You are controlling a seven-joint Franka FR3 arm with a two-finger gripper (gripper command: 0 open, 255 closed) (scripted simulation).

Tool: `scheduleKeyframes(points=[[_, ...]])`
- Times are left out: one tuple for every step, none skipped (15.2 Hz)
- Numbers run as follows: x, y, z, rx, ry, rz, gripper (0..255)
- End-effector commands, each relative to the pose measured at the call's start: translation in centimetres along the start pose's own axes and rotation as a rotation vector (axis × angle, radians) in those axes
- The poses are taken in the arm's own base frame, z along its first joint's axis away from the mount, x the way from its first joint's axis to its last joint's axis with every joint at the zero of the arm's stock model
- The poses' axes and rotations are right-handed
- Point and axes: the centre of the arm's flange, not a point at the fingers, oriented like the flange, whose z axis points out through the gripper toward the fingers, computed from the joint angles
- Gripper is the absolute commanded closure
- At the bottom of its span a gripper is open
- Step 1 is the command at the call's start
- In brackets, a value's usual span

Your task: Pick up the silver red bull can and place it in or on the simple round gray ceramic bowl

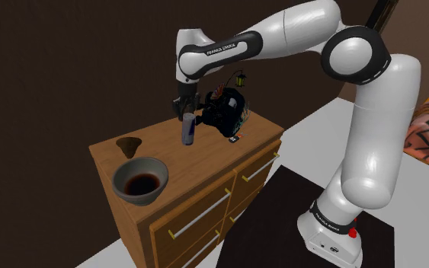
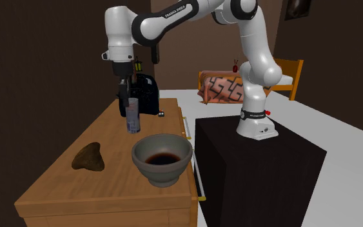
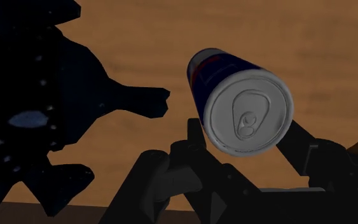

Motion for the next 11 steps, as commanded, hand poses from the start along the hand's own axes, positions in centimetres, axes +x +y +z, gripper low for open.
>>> scheduleKeyframes(points=[[0.0, 0.1, -1.1, 0.0, 0.0, 0.0, 255], [0.0, 0.1, -1.6, 0.0, 0.0, 0.0, 255], [0.0, 0.1, -2.1, 0.0, 0.0, 0.0, 255], [0.0, 0.1, -2.7, 0.0, 0.0, 0.0, 255], [0.0, 0.1, -3.2, 0.0, 0.0, 0.0, 255], [0.0, 0.1, -3.7, 0.0, 0.0, 0.0, 255], [0.0, 0.1, -4.2, 0.0, 0.0, 0.0, 255], [0.0, 0.1, -4.8, 0.0, 0.0, 0.0, 255], [0.0, 0.1, -5.3, 0.0, 0.0, 0.0, 255], [0.0, 0.1, -5.8, 0.0, 0.0, 0.0, 255], [0.0, 0.1, -6.4, 0.0, 0.0, 0.0, 255]])
